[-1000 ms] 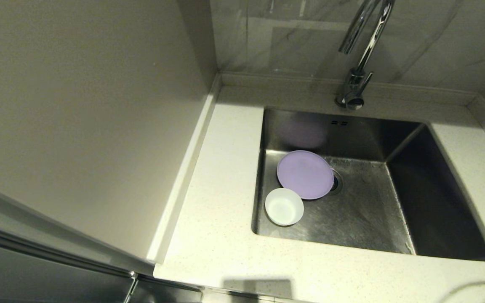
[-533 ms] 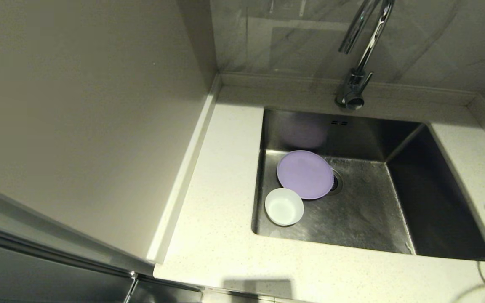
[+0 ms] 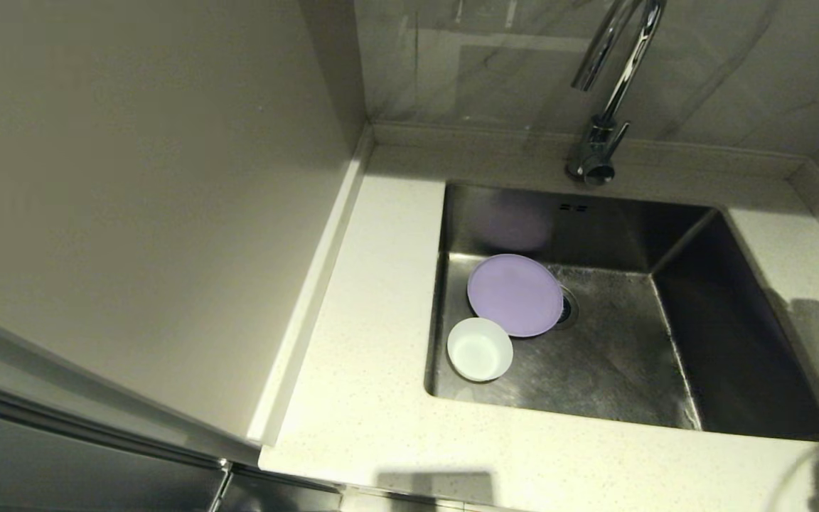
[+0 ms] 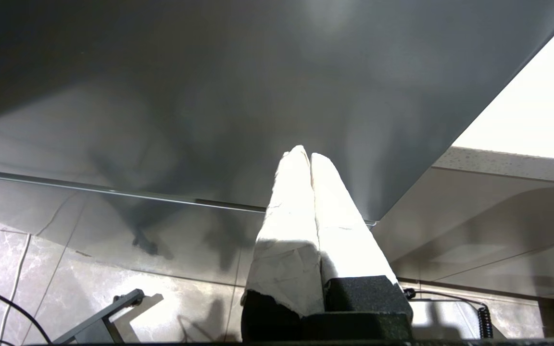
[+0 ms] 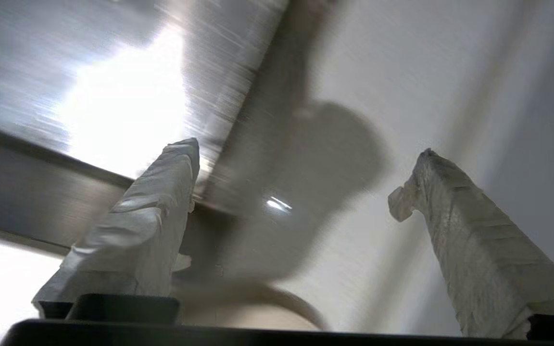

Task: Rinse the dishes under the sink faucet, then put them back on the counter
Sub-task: Put a plate back to the table from the sink

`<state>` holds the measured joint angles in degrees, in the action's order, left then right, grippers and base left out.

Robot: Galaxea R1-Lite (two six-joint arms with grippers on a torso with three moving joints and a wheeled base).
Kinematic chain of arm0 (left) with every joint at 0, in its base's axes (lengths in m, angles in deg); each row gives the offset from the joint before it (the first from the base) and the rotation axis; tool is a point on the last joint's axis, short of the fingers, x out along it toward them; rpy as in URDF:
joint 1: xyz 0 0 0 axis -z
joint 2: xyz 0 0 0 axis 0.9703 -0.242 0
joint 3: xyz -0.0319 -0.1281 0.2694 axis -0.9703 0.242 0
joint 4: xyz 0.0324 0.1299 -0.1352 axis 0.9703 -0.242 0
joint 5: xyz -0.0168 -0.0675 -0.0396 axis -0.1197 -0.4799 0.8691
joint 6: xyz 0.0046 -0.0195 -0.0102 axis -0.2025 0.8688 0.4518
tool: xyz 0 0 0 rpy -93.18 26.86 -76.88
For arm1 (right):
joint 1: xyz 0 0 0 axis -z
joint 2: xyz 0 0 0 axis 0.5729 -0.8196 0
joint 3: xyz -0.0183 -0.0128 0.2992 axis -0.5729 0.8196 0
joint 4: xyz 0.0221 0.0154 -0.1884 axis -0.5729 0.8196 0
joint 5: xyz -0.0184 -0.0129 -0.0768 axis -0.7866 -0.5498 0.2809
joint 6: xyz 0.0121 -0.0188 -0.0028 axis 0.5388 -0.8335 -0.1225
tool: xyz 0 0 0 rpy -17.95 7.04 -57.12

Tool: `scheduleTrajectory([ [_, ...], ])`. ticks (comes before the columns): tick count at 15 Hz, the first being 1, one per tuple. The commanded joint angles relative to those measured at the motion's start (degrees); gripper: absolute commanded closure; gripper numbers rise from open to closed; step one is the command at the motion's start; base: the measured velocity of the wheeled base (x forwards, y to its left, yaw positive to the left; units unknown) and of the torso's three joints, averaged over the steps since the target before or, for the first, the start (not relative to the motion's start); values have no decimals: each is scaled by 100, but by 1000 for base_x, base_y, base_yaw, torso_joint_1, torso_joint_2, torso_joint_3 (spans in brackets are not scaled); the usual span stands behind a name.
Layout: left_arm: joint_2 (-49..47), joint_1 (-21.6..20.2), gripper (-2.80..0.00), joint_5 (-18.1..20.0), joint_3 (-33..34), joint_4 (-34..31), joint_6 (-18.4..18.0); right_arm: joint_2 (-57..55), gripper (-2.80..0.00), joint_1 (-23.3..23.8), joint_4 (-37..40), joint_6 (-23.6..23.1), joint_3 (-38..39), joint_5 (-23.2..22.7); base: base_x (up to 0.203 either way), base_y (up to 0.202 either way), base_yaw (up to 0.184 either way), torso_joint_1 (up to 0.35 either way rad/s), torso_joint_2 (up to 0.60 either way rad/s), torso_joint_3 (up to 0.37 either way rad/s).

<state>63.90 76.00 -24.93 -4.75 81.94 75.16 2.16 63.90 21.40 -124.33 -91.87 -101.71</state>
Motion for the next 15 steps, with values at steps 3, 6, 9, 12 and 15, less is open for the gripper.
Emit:
scheduleTrajectory([
  [3, 18, 0, 0, -3, 0, 3, 3, -1078, -280, -1074, 2015, 2015, -1688, -302, 0, 0, 0, 0, 0, 0],
  [6, 18, 0, 0, -3, 0, 3, 3, -1587, -280, -1416, 3925, 2307, -2360, -190, 0, 0, 0, 0, 0, 0],
  [9, 18, 0, 0, -3, 0, 3, 3, -2308, -280, -1840, 4734, 2720, -3073, -147, 0, 0, 0, 0, 0, 0],
  [12, 18, 0, 0, -3, 0, 3, 3, -3018, -280, -2302, 4325, 3902, -3516, -269, 0, 0, 0, 0, 0, 0],
  [15, 18, 0, 0, -3, 0, 3, 3, -3573, -280, -2635, 2960, 4340, -3557, -269, 0, 0, 0, 0, 0, 0],
])
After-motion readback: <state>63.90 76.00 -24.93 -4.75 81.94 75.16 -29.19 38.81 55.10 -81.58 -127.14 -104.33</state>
